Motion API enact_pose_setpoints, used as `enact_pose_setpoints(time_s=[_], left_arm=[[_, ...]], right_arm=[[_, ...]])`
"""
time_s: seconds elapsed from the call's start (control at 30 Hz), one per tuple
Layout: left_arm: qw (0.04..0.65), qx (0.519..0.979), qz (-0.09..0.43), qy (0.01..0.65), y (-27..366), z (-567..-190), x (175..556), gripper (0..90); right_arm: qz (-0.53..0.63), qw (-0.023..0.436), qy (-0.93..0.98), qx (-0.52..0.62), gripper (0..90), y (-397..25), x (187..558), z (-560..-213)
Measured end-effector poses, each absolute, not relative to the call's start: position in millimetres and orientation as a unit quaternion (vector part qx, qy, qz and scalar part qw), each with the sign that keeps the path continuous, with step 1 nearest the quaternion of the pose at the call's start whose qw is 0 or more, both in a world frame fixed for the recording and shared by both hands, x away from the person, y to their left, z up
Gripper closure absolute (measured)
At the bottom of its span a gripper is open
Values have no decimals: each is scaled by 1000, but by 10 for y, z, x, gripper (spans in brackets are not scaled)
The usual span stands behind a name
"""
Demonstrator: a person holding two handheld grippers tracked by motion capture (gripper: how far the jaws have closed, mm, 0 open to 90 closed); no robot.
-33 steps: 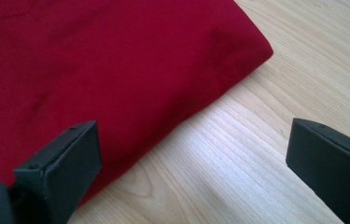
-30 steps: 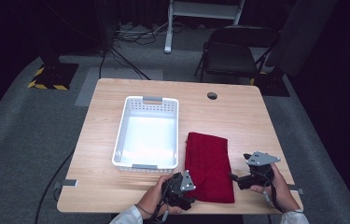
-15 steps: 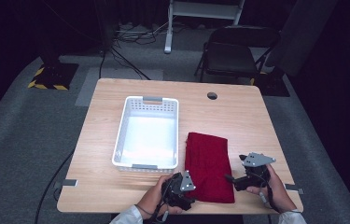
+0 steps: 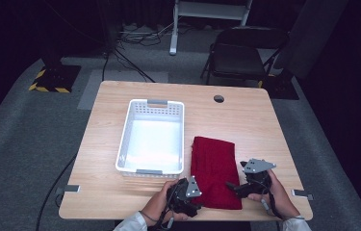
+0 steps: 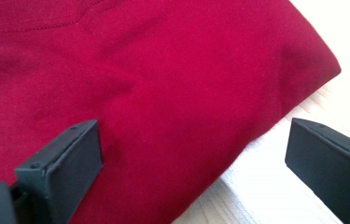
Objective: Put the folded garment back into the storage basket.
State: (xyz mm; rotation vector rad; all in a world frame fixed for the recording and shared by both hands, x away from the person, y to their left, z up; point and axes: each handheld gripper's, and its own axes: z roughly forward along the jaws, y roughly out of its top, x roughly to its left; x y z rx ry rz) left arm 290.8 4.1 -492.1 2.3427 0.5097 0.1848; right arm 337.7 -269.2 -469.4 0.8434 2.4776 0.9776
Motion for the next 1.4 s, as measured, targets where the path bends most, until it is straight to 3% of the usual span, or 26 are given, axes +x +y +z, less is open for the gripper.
enact_pose_setpoints(time_s=[0.27, 0.53, 0.8, 0.93, 1.13, 1.4], left_arm=[[360, 909, 72, 197, 38, -4922, 2908, 359], [362, 908, 72, 196, 39, -4925, 2908, 359], [363, 908, 72, 196, 37, -4926, 2907, 359], [362, 908, 73, 196, 35, -4926, 2907, 359], [364, 907, 73, 197, 34, -4928, 2901, 359], [367, 905, 78, 202, 31, -4931, 2879, 376]], right_arm=[[344, 160, 874, 302, 18, -2634, 3408, -4774], [364, 60, 872, 322, 3, -2723, 3611, -4873], [363, 33, 878, 311, 53, -2704, 3659, -4879], [368, 24, 875, 313, 132, -2711, 3639, -4871], [379, 17, 874, 304, 330, -2717, 3602, -4838], [385, 66, 874, 288, 544, -2685, 3515, -4745]])
